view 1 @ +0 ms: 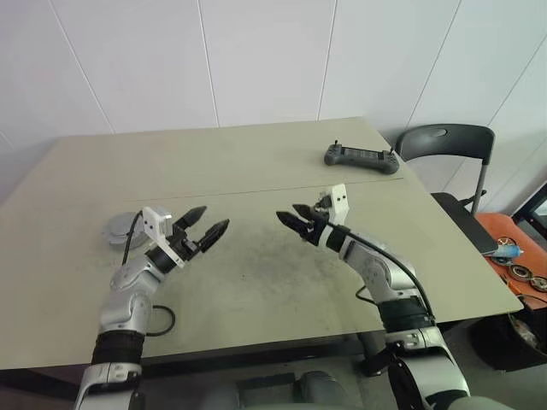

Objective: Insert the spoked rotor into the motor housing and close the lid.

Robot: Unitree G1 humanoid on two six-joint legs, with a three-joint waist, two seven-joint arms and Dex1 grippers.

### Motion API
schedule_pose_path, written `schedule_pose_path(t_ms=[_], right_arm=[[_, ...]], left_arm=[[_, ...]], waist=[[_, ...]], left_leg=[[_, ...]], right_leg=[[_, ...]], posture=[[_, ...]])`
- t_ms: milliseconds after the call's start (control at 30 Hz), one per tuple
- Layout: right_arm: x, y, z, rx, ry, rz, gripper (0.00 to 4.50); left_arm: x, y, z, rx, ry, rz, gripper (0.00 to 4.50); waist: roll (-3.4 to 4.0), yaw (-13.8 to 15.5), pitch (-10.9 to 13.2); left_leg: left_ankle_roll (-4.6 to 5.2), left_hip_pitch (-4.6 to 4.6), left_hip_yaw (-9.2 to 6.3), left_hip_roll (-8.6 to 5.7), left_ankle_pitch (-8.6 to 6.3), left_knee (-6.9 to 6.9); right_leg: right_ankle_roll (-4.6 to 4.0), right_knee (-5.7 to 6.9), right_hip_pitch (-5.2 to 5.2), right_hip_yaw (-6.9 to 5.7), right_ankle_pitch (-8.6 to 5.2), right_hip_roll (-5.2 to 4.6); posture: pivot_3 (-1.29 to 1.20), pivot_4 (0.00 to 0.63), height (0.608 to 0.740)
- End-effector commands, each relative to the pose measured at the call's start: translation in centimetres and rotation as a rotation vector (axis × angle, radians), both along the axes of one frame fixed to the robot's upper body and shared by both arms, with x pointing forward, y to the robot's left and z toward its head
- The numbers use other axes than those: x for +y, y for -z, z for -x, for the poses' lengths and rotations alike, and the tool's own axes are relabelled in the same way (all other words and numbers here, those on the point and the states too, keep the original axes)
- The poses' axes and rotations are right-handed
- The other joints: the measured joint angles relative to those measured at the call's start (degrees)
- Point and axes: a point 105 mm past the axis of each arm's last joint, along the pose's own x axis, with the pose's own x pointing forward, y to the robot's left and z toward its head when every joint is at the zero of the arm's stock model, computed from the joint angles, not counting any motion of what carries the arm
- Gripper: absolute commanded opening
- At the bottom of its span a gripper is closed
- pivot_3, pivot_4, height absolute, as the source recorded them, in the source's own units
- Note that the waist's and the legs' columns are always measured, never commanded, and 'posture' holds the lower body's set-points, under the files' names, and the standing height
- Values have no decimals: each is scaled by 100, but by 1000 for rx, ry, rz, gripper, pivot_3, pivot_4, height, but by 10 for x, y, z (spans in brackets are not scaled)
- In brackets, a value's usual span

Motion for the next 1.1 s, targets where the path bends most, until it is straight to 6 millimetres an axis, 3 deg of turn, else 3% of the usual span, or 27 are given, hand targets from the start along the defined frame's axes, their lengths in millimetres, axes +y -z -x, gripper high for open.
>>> schedule_pose_path(t_ms=[33,100,200,367,1100], right_arm=[[1,-24,3,-107,-36,-9,3775],[-2,-26,4,-116,-28,-15,4459],[-14,-23,-9,-117,61,7,4459],[1,-31,-23,-157,70,17,4459],[-1,-28,-24,-179,51,63,4459]], left_arm=[[-6,-19,0,-91,34,-38,4500],[-5,-25,-2,-116,16,-25,4500],[-2,-21,-14,-126,-43,-97,4500],[-10,-16,-26,-137,-41,-142,4500],[-26,-12,-22,-159,-8,-176,4500]], waist=[[0,4,1],[0,0,1],[0,-1,1],[2,-14,2],[2,12,2]], left_leg=[[0,1,0,0,0,3],[0,11,1,0,0,6],[0,12,1,0,0,5],[0,10,4,-4,0,3],[0,10,2,-3,0,-2]], right_leg=[[-1,0,2,0,0,0],[-3,-1,11,0,-1,0],[-3,-2,12,0,-2,0],[-2,-3,9,1,-1,1],[3,-2,10,1,2,0]], posture=[[0,0,740],[0,0,740],[0,0,740],[0,0,740],[0,0,740]])
